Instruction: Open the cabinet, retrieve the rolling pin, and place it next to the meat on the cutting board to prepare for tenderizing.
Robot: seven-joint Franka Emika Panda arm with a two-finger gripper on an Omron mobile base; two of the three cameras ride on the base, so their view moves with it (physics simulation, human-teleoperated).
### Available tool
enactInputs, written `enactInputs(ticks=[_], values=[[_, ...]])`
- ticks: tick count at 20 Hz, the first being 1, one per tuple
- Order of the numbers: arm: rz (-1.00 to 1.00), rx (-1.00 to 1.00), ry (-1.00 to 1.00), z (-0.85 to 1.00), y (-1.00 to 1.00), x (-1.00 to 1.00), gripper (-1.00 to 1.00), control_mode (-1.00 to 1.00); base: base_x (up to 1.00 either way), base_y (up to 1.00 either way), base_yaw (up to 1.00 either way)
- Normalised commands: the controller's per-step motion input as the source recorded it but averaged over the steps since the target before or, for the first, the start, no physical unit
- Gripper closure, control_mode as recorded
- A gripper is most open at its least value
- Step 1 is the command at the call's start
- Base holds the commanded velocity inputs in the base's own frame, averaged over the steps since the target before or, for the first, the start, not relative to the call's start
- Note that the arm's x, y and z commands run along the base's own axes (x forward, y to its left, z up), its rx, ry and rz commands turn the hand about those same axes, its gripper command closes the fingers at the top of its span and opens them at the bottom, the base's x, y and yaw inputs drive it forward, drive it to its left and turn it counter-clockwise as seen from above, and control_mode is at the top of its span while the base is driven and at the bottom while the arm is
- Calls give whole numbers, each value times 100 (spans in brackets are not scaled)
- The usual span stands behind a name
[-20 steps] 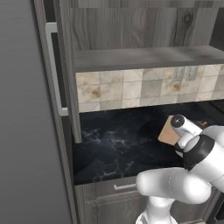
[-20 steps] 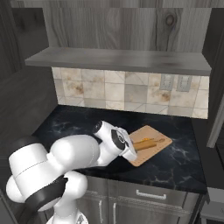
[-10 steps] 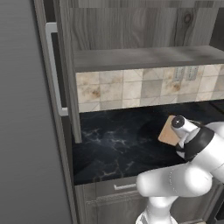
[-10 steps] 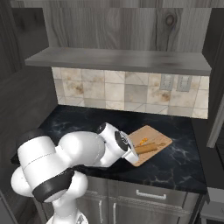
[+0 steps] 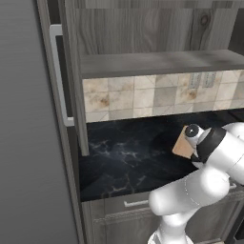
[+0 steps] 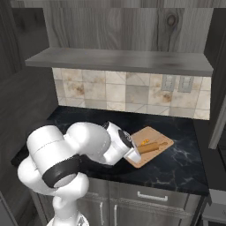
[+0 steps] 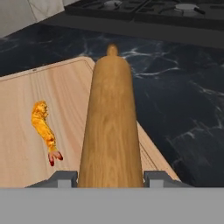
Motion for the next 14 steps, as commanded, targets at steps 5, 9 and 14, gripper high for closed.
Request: enactInputs(ticks=[5,9,14], values=[[0,1,0,-14,-9,15,100,-100,0,0,0],[0,4,0,-10,-8,12,100,-100,0,0,0],[1,5,0,-9,-9,8,100,-100,0,0,0]])
